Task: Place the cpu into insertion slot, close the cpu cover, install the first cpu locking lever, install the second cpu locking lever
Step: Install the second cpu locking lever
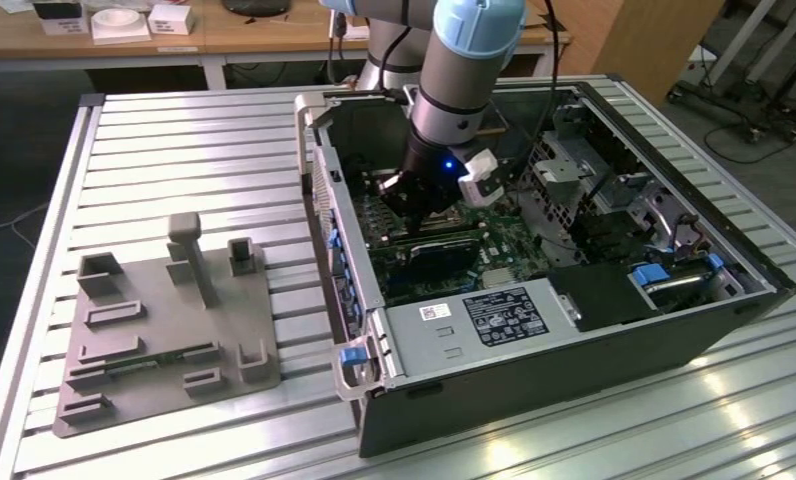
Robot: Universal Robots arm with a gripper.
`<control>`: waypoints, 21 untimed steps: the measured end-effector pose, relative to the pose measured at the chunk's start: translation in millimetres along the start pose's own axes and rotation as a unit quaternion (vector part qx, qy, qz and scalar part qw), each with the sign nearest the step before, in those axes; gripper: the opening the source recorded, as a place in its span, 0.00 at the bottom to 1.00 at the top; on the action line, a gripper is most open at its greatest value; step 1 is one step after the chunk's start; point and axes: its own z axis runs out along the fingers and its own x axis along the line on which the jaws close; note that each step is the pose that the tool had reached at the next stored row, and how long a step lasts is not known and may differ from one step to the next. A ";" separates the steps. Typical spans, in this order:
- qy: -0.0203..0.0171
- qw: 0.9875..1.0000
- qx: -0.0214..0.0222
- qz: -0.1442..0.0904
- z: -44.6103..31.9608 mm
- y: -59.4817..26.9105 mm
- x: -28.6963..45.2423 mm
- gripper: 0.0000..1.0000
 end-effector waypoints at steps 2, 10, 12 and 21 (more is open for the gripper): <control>0.000 1.000 0.000 0.000 -0.1 0.3 0.0 0.10; 0.000 1.000 0.000 0.000 -1.3 2.0 0.1 0.10; 0.000 1.000 -0.001 0.000 -0.9 2.4 0.1 0.10; 0.000 1.000 -0.005 0.000 1.4 3.9 0.0 0.10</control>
